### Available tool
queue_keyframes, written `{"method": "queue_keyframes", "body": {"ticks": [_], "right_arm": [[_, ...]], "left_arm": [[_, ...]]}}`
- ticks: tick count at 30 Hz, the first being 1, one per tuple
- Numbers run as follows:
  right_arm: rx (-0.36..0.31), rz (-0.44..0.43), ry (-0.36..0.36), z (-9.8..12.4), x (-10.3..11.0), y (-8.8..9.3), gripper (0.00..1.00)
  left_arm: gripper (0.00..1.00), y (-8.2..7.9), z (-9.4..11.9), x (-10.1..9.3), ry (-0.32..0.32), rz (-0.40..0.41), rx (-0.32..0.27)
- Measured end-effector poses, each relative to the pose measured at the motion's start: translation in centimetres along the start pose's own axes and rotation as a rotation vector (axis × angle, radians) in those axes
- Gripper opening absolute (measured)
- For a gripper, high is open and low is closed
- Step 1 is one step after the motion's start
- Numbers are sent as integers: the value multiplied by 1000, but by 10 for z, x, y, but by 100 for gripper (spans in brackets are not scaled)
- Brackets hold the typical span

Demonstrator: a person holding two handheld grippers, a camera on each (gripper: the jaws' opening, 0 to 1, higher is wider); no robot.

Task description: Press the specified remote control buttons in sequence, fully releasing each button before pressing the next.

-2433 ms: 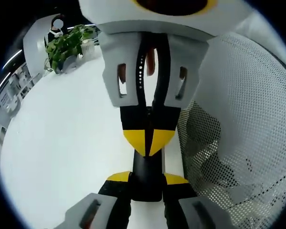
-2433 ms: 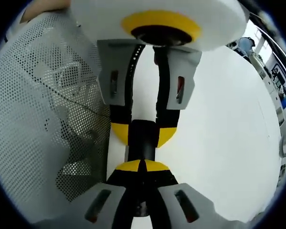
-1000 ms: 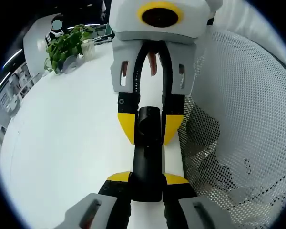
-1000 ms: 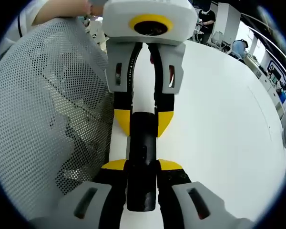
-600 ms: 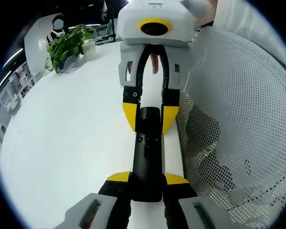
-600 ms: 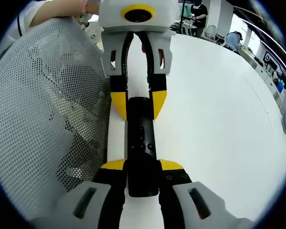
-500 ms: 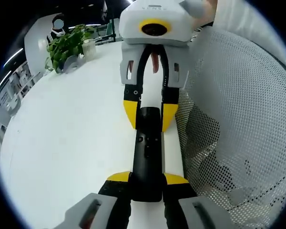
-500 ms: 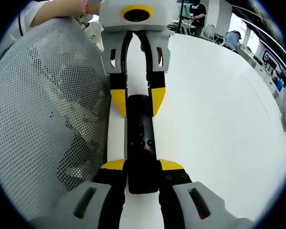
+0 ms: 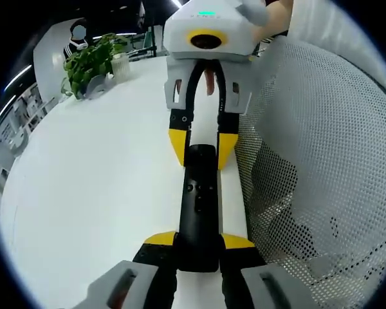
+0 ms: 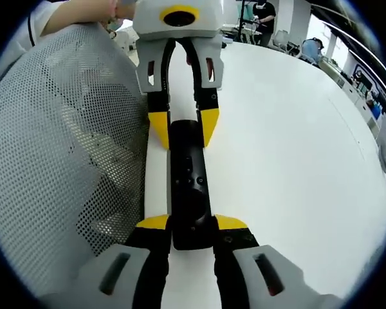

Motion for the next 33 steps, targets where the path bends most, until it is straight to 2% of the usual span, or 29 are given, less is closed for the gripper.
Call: {"method": "queue_keyframes", "body": {"ticks": [7,21,24,28,30,33], "right_arm": [[1,-21,7,5,0,9,24],[-9,-34,13,6,0,13,24],[-13,-34,13,6,0,13,24],[-24,-18,25,5,1,15,24],[-30,-23,26,6,1,15,24],[-35,-28,25,6,0,15,24]], "left_arm": [[24,0,0,0,1,1,-1],[25,1,0,-2,-9,-8,-7],[25,4,1,-1,-7,-13,-31],[26,7,3,2,-12,44,-50],[29,7,3,2,-18,49,-50],[44,5,2,3,-41,72,-49]]}}
Point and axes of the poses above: the point that each gripper's makers call its tool centre point, and the gripper's own axes: z roughly backward along the fingers, x roughly to its left, y roughly out of its underside, the point moved 10 cm from there along z, roughly backward along the fingers, and after that the axes turned 1 degree about x, right-handed, at the moved point
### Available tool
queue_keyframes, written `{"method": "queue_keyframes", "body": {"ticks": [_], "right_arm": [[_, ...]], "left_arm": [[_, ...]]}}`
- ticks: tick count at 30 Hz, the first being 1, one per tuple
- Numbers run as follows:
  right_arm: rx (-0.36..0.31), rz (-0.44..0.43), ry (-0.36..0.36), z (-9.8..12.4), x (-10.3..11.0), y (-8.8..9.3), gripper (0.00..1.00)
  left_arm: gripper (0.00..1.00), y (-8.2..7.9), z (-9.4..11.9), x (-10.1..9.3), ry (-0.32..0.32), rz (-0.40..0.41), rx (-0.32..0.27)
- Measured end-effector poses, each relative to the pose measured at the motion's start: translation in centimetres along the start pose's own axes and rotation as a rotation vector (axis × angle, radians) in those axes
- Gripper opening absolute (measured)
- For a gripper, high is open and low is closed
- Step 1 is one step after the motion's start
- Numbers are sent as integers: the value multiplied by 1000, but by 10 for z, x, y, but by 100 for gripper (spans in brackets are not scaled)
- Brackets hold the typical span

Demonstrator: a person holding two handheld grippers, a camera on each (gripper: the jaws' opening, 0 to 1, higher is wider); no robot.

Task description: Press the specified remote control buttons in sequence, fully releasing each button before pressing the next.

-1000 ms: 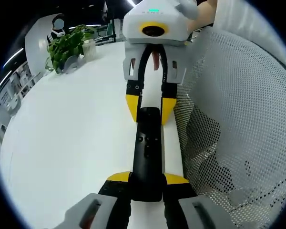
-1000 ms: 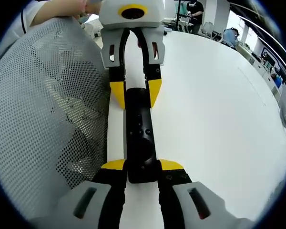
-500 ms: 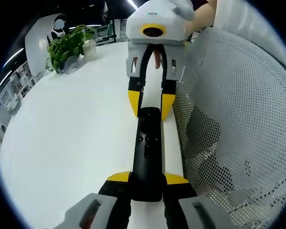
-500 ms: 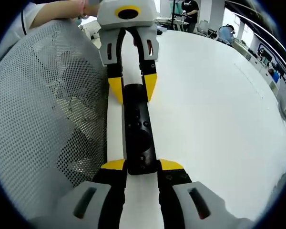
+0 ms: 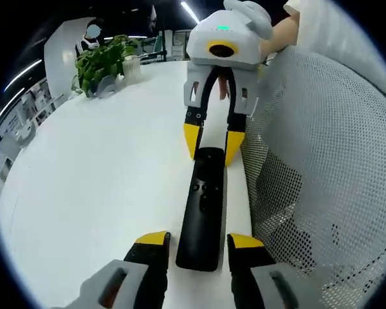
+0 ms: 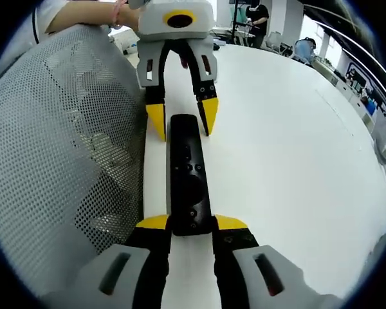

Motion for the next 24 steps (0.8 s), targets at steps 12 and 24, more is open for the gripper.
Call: {"method": "queue_keyframes", "body": {"ticks": [12,24], "right_arm": [[6,11,9,0,1,0,24],[8,6,9,0,1,-1,24]], "left_arm": [[100,-22,19,1,-70,189,-252],[100,-39,77,0,-275,218,-429]]}}
Point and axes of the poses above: the point that each gripper's makers call its tool centre point, and the gripper's own axes: z roughly backward along the fingers, x roughly to its left, y roughly out of its underside, the point moved 10 cm from there along z, roughly backward along the fingers, and after that the axes turned 1 degree about x, right-handed, at the moved point
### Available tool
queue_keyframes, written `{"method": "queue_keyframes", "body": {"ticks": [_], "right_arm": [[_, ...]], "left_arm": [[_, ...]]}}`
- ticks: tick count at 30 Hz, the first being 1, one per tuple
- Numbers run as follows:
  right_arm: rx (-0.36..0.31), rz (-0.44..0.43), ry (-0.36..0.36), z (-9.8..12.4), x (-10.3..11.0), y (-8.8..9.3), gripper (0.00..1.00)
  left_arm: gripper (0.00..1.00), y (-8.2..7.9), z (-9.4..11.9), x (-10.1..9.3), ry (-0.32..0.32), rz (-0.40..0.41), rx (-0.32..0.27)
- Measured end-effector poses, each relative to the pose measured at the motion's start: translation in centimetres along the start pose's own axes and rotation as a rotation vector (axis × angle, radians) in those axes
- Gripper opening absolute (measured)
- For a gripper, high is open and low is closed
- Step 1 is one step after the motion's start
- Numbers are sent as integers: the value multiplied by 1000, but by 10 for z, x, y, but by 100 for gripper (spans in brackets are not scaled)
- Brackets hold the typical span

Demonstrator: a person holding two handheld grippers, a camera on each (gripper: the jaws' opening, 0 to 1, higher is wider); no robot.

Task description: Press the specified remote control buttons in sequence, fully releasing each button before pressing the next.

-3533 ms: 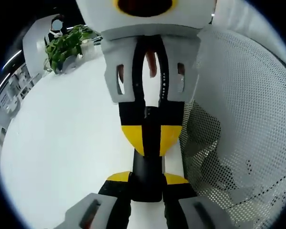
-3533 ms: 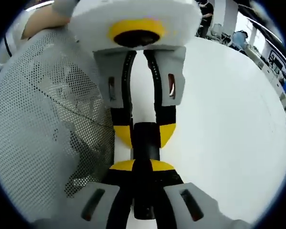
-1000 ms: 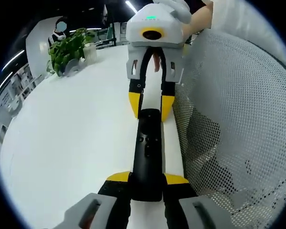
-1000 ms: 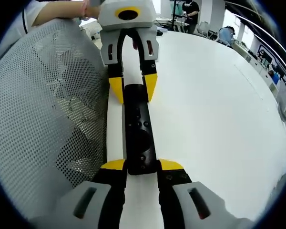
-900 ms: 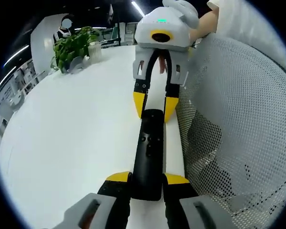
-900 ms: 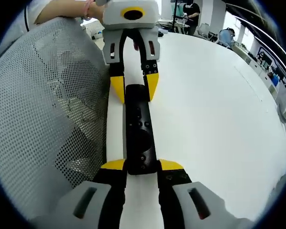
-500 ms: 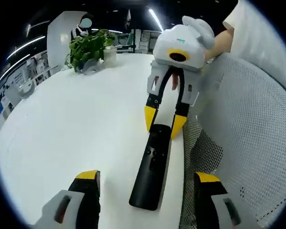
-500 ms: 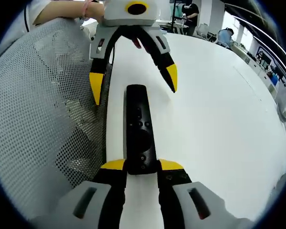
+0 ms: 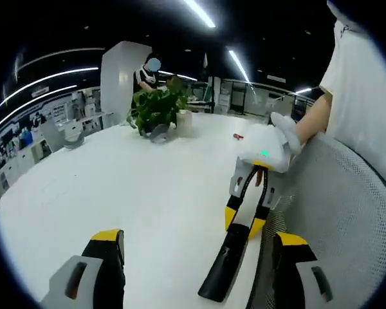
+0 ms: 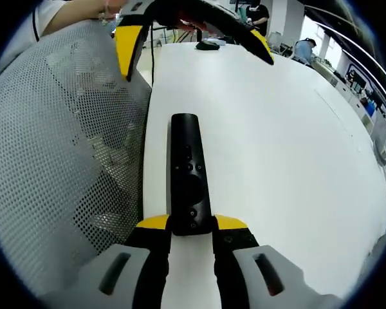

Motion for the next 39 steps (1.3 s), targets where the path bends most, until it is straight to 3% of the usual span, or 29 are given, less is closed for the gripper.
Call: {"method": "queue_keyframes", "body": {"ticks": [2,5,14,18,24,26,28,29,32,39], "right_arm": [[0,1,0,0,0,0,24],[-2,1,0,0,0,0,24],[0,0,2,0,0,0,24],[3,0,0,0,0,0,24],[4,-3,-6,0,-1,0,24],[8,-3,-9,0,-1,-1,24],[19,-2,-10,0,-1,-2,24],[27,3,-11,0,-1,-3,24],[34,10,-19,0,-2,-3,24],[67,46,-3,3,-19,-1,24]], "left_arm": [[100,-4,15,-4,-13,59,-59],[100,-12,41,-8,-88,84,-157],[100,-21,95,-28,-328,113,-313],[100,-21,106,-42,-392,122,-351],[100,-14,108,-49,-515,165,-464],[100,-6,102,-49,-528,178,-436],[100,-2,100,-47,-560,135,-362],[100,-3,100,-46,-563,128,-354],[100,-5,100,-46,-549,127,-387],[100,1,98,-44,-547,148,-361]]}}
Point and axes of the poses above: the point that each gripper's makers call its tool centre point, and the gripper's own axes: z roughly backward along the fingers, x roughly to its left, y roughly out of its underside, the point moved 10 cm from there along z, roughly backward along the fingers, and after that the axes turned 1 degree about x, right-handed, at the moved point
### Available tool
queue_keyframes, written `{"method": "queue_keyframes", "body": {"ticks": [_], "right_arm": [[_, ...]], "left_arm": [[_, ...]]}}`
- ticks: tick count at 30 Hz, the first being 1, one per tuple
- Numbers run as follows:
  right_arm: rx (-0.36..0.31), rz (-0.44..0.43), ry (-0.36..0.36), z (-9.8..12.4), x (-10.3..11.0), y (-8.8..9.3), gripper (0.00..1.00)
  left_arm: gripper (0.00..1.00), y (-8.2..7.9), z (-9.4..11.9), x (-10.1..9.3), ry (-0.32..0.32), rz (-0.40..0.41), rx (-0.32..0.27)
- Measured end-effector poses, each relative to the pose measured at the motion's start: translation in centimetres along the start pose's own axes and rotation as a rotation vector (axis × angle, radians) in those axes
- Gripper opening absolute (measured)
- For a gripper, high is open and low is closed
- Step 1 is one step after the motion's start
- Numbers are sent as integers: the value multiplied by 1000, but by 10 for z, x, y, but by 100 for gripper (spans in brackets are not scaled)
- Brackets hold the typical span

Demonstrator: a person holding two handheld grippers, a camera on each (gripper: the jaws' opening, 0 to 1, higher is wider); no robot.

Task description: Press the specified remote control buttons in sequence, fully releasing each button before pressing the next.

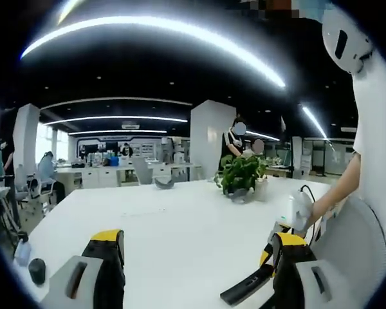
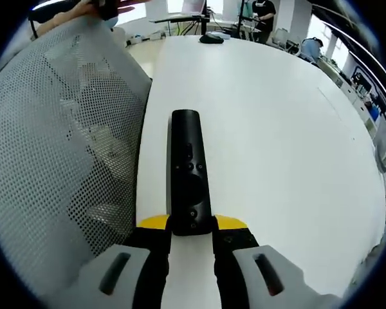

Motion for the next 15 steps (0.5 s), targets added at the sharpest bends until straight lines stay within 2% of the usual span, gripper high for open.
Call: {"method": "queue_keyframes", "body": {"ticks": [5,9,11,15], "right_arm": [[2,-5,23,2,-19,0,24],[3,3,31,3,-33,-2,24],[10,12,38,3,-39,-2,24],[14,19,45,3,-52,-4,24]], "left_arm": [[100,4,-3,-4,41,-31,50],[100,6,-5,-8,83,-14,77],[100,7,-5,-9,84,-40,90],[100,8,-6,-10,94,-38,96]]}}
Point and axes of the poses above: the point that each gripper's makers call its tool centre point, and the gripper's own axes: z roughly backward along the fingers, x roughly to its left, y roughly out of its underside, the point moved 10 cm from there along z, roughly backward along the fingers, and after that the axes turned 1 degree about x, right-handed, at the moved point
